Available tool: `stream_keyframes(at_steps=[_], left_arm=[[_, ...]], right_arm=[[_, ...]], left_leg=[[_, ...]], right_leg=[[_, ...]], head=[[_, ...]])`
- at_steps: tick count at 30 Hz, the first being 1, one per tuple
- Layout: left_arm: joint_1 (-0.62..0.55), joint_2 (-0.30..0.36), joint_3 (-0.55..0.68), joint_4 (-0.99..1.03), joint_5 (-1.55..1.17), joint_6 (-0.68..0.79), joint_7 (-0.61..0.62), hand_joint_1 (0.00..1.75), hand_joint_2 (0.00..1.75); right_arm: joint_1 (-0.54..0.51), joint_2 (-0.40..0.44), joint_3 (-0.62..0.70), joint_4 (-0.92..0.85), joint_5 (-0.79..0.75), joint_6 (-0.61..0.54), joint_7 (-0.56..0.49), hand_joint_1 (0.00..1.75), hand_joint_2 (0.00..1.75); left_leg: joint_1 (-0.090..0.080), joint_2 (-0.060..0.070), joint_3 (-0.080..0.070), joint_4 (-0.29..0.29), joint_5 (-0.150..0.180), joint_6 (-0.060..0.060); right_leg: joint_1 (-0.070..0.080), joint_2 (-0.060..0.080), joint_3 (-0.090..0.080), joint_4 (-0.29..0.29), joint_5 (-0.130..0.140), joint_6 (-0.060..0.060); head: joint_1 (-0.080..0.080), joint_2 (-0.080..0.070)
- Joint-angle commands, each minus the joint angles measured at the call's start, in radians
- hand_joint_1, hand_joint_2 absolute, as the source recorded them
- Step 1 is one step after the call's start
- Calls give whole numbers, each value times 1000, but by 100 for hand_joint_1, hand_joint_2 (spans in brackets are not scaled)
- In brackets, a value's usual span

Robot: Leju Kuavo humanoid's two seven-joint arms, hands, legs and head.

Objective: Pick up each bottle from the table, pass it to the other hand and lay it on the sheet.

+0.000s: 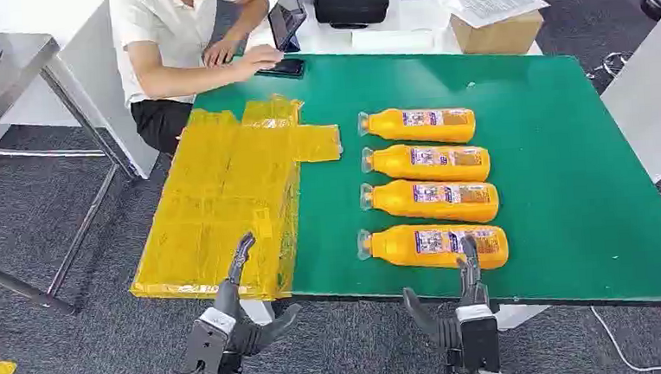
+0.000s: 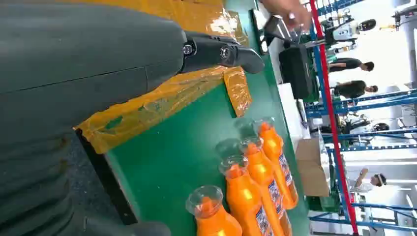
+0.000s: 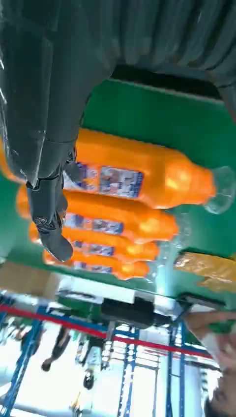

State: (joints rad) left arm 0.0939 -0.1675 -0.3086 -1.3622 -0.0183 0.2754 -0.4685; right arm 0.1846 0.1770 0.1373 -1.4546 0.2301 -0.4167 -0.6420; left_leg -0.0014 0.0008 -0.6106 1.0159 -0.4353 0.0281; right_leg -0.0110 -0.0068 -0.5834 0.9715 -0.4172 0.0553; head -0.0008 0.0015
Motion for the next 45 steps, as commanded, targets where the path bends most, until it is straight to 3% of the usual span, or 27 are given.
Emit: stream_keyframes(at_steps=[1,5,11,16,18,27,33,36,45], left_arm=[[-32,21,-8,64,10,2,0,0,175],[-74,29,-28,104,-5,-28,2,0,175],[-83,27,-30,114,-8,-34,3,0,175],[-126,9,-53,147,-19,-67,7,0,175],[-126,6,-64,148,-20,-75,10,0,175],[-158,-13,-79,174,-27,-96,21,0,175],[-157,-20,-87,174,-27,-108,28,0,175],[-165,-25,-91,184,-28,-112,31,0,175],[-173,-29,-94,199,-28,-115,33,0,175]], right_arm=[[-25,-72,-36,-21,115,-104,-8,0,175],[-65,-137,-31,51,330,-188,37,0,175],[-77,-143,-28,70,346,-197,44,0,175],[-147,-213,-20,124,438,-214,100,0,175],[-164,-250,-16,157,546,-214,183,0,175],[-237,-394,76,258,808,-134,346,0,175],[-284,-457,143,314,844,-29,395,0,175],[-289,-496,183,331,924,-36,414,0,175],[-287,-506,202,346,938,-21,422,0,175]], left_leg=[[0,-1,5,-2,-1,-2],[0,-1,6,-2,-1,-2],[0,0,4,-2,0,-1],[0,0,6,-2,-1,-1],[0,0,5,-1,-1,-1],[-1,-1,5,-1,-1,-1],[-1,1,4,-1,0,-1],[-1,0,6,-1,-1,-2],[-1,0,4,-1,-1,-1]], right_leg=[[0,0,5,-1,-1,-2],[0,0,6,-2,-1,-2],[0,0,4,-1,0,-1],[0,1,5,-2,0,-2],[0,1,5,-1,-1,-2],[0,0,6,-1,0,-1],[-1,1,4,-1,0,-1],[0,1,6,-1,0,-1],[0,1,5,-1,0,-1]], head=[[0,0],[0,0],[0,0],[0,0],[0,0],[0,0],[0,0],[0,0],[-1,0]])
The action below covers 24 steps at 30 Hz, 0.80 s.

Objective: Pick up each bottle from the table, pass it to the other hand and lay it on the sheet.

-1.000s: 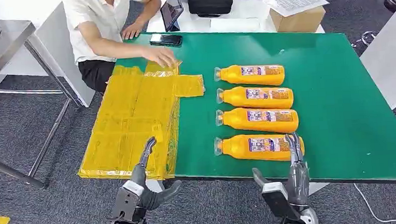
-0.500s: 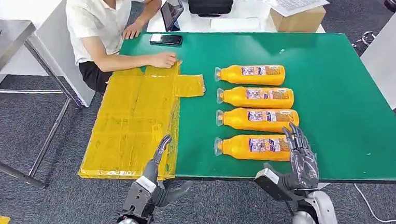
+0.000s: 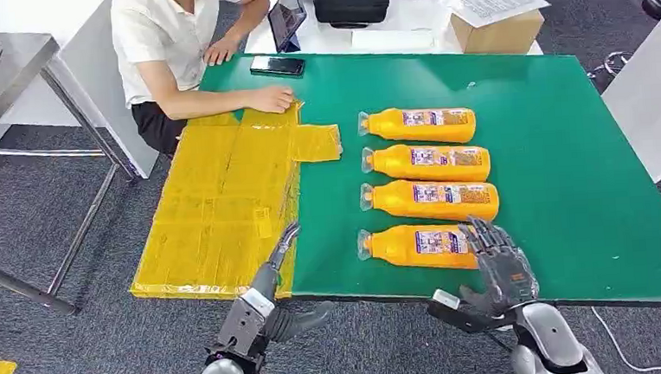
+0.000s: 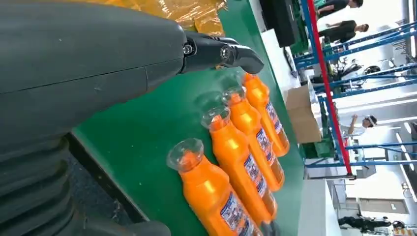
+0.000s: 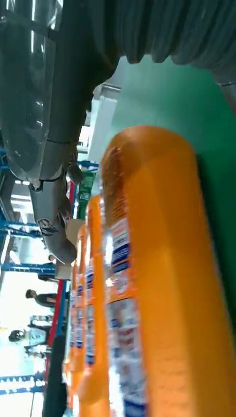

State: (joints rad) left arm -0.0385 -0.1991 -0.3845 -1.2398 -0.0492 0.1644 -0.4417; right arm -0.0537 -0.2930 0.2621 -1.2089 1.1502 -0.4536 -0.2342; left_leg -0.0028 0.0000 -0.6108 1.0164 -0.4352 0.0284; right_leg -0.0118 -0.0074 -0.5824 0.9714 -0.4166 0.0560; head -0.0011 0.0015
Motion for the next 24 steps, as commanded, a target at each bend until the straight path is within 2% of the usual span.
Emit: stream_keyframes(at_steps=[1,8,11,12,18,21,24], left_arm=[[-41,1,-18,77,3,-9,7,0,175],[-40,-2,-16,70,2,-2,8,0,175],[-35,-3,-15,65,1,1,9,0,175],[-31,-3,-13,61,1,6,10,0,175],[-29,-3,-13,60,0,7,10,0,175],[-25,-4,-11,56,-3,9,10,0,175],[-26,-4,-10,57,-4,9,11,0,175]], right_arm=[[-55,-48,93,108,37,23,28,0,175],[-138,-78,151,206,173,-18,116,0,175],[-147,-73,142,227,175,-6,141,0,175],[-150,-71,145,237,224,-31,179,0,175],[-150,-67,145,241,229,-35,186,0,175],[-156,-47,128,261,247,-53,214,0,175],[-162,-24,115,270,214,-38,195,0,175]], left_leg=[[0,1,4,-1,-1,-1],[0,2,5,-1,-1,-1],[1,1,7,-1,-1,-2],[0,1,5,-1,0,-1],[-1,1,8,-2,0,-1],[-1,1,9,-2,0,-1],[-1,1,7,-1,0,-1]], right_leg=[[0,1,3,-1,-1,-2],[0,2,4,-1,0,-2],[0,2,6,-2,0,-2],[0,1,5,-1,0,-1],[0,1,8,-2,0,-2],[0,1,8,-2,0,-2],[0,1,6,-1,0,-1]], head=[[0,0],[0,0],[0,0],[0,0],[0,0],[0,0],[0,0]])
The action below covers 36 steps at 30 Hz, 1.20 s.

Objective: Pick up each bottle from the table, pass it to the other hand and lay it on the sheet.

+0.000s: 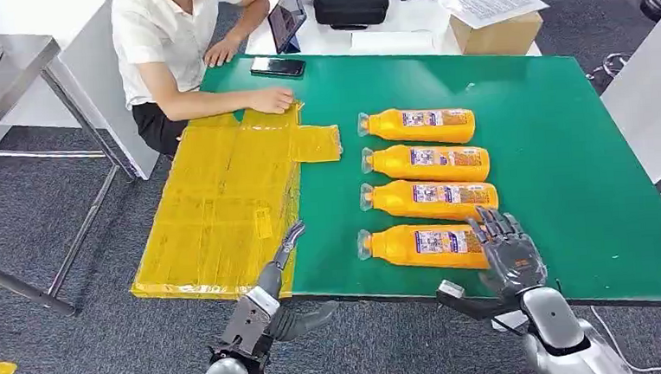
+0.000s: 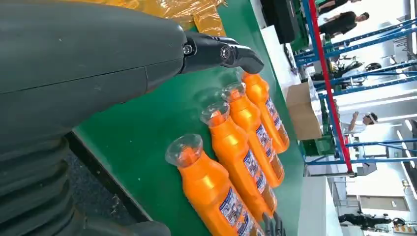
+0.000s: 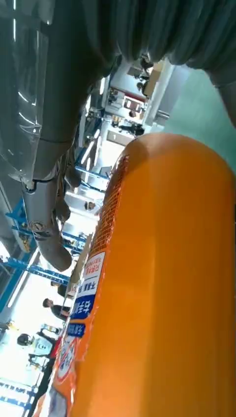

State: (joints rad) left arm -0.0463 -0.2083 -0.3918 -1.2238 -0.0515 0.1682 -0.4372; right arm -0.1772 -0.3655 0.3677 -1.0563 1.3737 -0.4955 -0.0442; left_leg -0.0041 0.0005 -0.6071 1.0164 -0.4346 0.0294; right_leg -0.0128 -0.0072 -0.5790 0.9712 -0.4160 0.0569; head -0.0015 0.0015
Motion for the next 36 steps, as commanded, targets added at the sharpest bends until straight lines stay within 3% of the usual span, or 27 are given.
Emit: stream_keyframes(at_steps=[1,20,28,29,30,31,36], left_arm=[[-20,6,-5,42,-2,3,7,0,175],[-40,30,-21,57,9,1,1,0,175],[-48,34,-24,55,10,-4,1,0,175],[-51,33,-26,58,10,-7,1,0,175],[-53,32,-27,60,10,-9,1,0,175],[-54,31,-27,60,10,-9,1,0,175],[-58,28,-29,65,11,-11,1,0,175]], right_arm=[[-40,59,-4,130,-53,21,-16,0,175],[-98,181,-145,427,-369,5,-243,0,175],[-137,182,-107,481,-331,28,-240,0,175],[-143,176,-91,488,-315,40,-238,63,175],[-147,173,-82,491,-306,46,-236,136,175],[-150,172,-82,491,-306,47,-236,175,175],[-156,170,-64,490,-286,41,-234,175,175]], left_leg=[[1,1,5,-2,-1,-2],[2,6,12,-2,0,-2],[2,12,15,-2,0,-2],[2,14,15,-2,0,-2],[2,13,15,-2,0,-2],[2,14,16,-2,0,-2],[2,15,15,-2,1,-1]], right_leg=[[1,2,4,-1,0,-3],[2,5,7,-3,3,-5],[2,11,8,-3,6,-7],[2,12,8,-2,6,-7],[3,12,7,-3,7,-7],[3,12,8,-3,7,-7],[3,13,7,-2,8,-8]], head=[[0,0],[0,0],[1,0],[0,0],[0,0],[0,0],[1,0]])
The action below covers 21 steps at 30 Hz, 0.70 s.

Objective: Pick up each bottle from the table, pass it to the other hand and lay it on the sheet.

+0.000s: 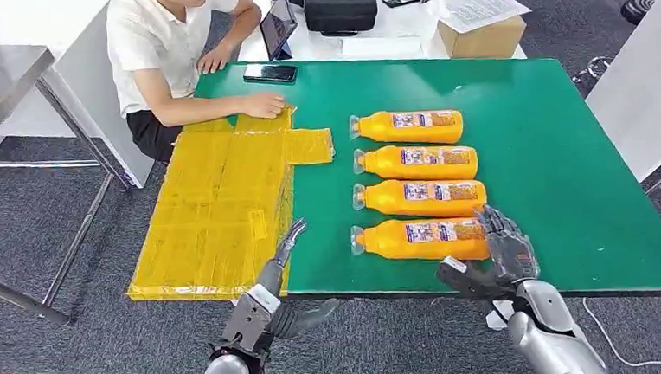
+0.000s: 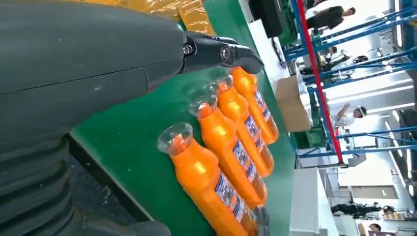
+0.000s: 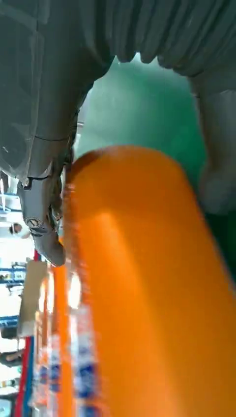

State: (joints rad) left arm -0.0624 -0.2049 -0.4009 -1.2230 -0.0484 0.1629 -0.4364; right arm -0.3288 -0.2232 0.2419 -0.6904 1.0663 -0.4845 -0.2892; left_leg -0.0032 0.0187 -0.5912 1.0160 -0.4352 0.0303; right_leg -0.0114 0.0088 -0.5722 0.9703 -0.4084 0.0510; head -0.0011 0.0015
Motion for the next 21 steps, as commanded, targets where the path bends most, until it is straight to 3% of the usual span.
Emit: stream_keyframes(at_steps=[1,5,8,11,12,21], left_arm=[[-42,25,-20,65,8,-5,0,0,175],[-42,25,-20,65,8,-7,0,0,175],[-41,23,-22,66,9,-9,0,0,175],[-40,19,-22,68,14,-8,0,0,175],[-40,19,-22,69,16,-7,0,0,175],[-39,20,-22,68,16,-8,0,0,175]], right_arm=[[-4,28,62,124,21,30,11,175,175],[-6,25,84,124,51,20,25,175,175],[-11,23,111,122,75,30,39,150,175],[-24,13,137,137,93,56,63,155,175],[-30,8,137,149,88,76,67,162,175],[-30,4,136,151,87,75,65,162,175]], left_leg=[[1,-2,0,-1,1,-1],[1,-3,0,-2,2,-2],[1,-4,-1,-2,2,-2],[1,-8,-4,-3,4,-5],[1,-2,1,-1,2,-2],[1,-6,2,-3,3,-2]], right_leg=[[1,-2,1,-1,1,-2],[1,-2,1,-2,2,-2],[1,-3,0,-2,2,-2],[1,-6,-3,-2,2,-4],[1,-2,1,-2,2,-1],[1,-5,-6,-3,1,-2]], head=[[0,0],[0,0],[0,0],[0,0],[0,0],[0,0]])
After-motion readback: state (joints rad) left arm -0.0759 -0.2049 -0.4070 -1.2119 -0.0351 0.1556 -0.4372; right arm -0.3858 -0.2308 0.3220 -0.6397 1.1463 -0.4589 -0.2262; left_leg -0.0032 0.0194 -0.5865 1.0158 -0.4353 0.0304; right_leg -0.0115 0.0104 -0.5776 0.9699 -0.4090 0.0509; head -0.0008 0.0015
